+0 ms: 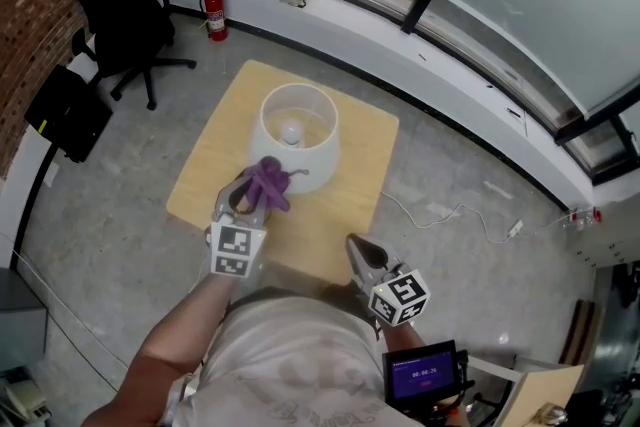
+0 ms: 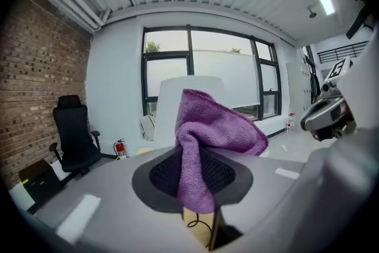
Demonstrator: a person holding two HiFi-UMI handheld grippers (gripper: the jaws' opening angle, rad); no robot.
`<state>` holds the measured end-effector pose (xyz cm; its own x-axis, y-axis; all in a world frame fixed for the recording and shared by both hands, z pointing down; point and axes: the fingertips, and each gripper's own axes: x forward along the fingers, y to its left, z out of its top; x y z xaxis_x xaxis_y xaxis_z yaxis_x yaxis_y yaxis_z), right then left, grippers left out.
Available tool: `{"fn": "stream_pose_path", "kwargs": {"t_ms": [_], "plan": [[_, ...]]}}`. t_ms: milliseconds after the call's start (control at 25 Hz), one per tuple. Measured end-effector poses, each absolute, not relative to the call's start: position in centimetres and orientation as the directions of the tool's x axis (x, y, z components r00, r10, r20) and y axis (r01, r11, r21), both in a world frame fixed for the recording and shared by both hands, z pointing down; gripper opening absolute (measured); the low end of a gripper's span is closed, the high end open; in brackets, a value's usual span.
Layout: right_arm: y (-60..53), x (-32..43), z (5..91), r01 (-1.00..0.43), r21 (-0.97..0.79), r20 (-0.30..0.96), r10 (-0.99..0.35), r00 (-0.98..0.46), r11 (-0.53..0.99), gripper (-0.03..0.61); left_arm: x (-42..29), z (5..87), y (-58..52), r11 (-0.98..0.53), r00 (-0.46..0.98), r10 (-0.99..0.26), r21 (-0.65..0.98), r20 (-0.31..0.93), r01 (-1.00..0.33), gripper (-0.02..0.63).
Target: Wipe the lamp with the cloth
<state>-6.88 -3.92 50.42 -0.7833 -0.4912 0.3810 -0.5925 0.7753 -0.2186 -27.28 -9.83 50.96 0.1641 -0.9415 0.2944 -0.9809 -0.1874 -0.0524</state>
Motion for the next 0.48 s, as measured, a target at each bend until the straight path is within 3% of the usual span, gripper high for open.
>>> {"fn": "stream_pose_path", "kwargs": {"t_ms": [320,480], "plan": [[-3.7,-7.0,50.3,-0.594,-0.209,0.387,-0.493,-0.780,0.777,0.014,-27.1,55.5,-8.6,-0.199,0.190,-0.894,0.020,0.405,-0.980,0.074],[-3.9,-7.5,50.2,-0.586,-0.203,0.381,-0.488,-0.785,0.784,0.014,-29.0,52.4,-7.9,-0.153,0.158,-0.935,0.039,0.317,-0.987,0.074]]}}
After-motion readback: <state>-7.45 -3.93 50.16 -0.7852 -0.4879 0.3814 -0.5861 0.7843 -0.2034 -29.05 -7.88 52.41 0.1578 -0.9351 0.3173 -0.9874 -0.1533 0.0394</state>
